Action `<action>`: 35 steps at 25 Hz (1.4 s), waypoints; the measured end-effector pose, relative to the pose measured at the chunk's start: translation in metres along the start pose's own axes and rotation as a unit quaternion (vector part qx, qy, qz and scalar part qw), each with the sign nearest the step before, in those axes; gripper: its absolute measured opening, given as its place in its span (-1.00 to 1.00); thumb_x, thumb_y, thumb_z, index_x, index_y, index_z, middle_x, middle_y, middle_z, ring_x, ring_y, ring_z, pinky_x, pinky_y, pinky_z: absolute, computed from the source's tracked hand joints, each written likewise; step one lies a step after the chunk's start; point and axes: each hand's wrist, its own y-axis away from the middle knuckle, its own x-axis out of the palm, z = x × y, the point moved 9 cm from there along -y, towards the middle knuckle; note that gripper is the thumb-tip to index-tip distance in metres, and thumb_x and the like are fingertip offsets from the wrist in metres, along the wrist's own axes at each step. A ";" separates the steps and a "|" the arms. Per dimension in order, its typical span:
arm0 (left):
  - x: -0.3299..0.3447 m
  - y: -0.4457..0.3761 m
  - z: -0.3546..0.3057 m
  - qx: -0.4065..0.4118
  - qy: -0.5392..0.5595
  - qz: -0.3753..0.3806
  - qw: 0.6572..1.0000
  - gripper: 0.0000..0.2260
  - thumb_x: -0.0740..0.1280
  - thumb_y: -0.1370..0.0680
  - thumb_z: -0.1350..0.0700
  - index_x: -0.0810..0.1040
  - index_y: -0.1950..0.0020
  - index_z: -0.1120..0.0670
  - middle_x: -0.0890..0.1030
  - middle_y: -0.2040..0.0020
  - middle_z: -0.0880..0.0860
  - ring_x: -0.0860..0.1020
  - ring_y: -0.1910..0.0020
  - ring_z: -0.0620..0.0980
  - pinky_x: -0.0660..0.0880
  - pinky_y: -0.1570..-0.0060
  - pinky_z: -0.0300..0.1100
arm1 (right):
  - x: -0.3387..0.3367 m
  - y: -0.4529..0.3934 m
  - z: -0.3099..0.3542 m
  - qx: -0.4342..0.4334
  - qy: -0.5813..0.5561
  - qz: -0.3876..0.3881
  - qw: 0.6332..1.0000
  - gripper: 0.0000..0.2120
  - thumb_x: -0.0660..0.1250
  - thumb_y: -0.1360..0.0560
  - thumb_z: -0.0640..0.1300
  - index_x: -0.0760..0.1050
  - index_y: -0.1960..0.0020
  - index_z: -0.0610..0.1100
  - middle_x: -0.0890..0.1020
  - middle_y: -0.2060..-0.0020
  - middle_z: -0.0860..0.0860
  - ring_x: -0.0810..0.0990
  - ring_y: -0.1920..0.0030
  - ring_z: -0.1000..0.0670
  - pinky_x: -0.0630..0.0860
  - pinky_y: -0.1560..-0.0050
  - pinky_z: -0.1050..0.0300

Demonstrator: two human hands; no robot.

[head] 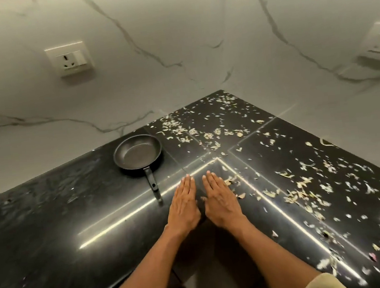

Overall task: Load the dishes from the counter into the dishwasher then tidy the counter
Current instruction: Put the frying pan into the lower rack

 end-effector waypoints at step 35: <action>-0.075 -0.101 0.267 -0.169 -0.091 -0.041 0.981 -0.27 0.27 -0.30 0.53 0.39 -0.47 0.21 0.36 -0.51 0.14 0.24 -0.54 0.05 0.08 -0.50 -0.15 | 0.104 -0.223 0.066 -0.256 -0.015 0.141 0.956 -0.29 -0.05 -0.61 0.28 0.19 -0.59 -0.15 0.20 -0.59 -0.10 0.11 -0.60 -0.06 -0.20 -0.53 0.18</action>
